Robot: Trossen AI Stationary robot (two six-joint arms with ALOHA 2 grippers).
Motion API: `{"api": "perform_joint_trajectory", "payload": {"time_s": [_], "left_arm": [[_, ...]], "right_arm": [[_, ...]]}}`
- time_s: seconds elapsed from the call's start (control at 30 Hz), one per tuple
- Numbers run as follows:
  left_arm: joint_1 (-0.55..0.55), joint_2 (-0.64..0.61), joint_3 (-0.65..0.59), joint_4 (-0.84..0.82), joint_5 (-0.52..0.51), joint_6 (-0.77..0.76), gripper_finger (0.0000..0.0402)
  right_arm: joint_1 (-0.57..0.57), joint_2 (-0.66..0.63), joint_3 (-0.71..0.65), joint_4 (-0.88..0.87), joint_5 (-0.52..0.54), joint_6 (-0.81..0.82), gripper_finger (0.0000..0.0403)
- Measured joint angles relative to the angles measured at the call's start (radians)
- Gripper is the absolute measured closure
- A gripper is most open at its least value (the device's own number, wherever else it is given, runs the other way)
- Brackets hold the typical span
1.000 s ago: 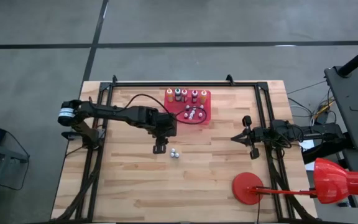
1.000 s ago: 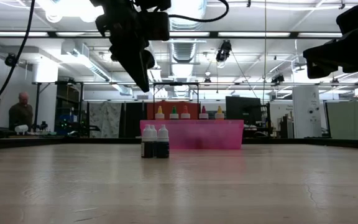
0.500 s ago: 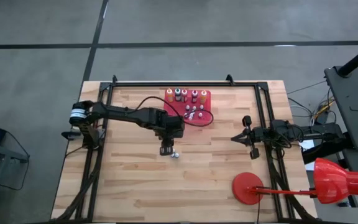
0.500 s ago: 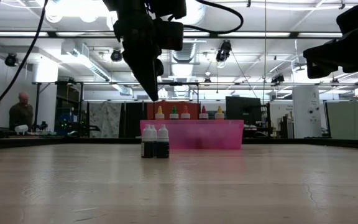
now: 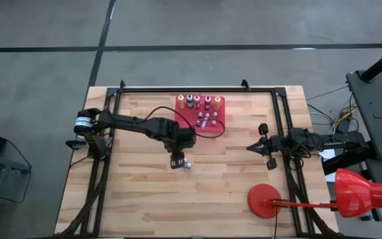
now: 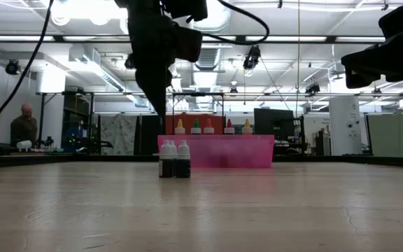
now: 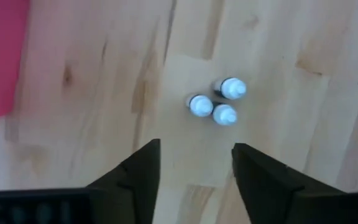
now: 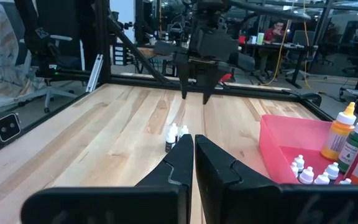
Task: Pick & Place food coloring
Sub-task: Put the small blue food coloring bottle into the pink bin
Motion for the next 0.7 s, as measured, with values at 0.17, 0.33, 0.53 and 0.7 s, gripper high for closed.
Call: {"api": "perform_joint_trajectory", "payload": {"time_s": [0.17,0.33,0.53,0.7], "left_arm": [[0.000,0.001,0.025,-0.043,0.006,-0.030,0.0195],[-0.001,0.018,0.058,-0.065,-0.010,-0.028,0.0192],[-0.004,0.081,0.131,-0.112,-0.010,0.032,0.0193],[-0.004,0.131,0.167,-0.120,-0.010,0.078,0.0193]], "right_arm": [[0.000,0.000,0.000,0.000,0.000,0.000,0.0394],[0.000,0.000,0.000,0.000,0.000,0.000,0.0394],[-0.001,0.000,0.000,0.000,0.000,0.000,0.0394],[-0.001,0.000,0.000,0.000,0.000,0.000,0.0394]]}}
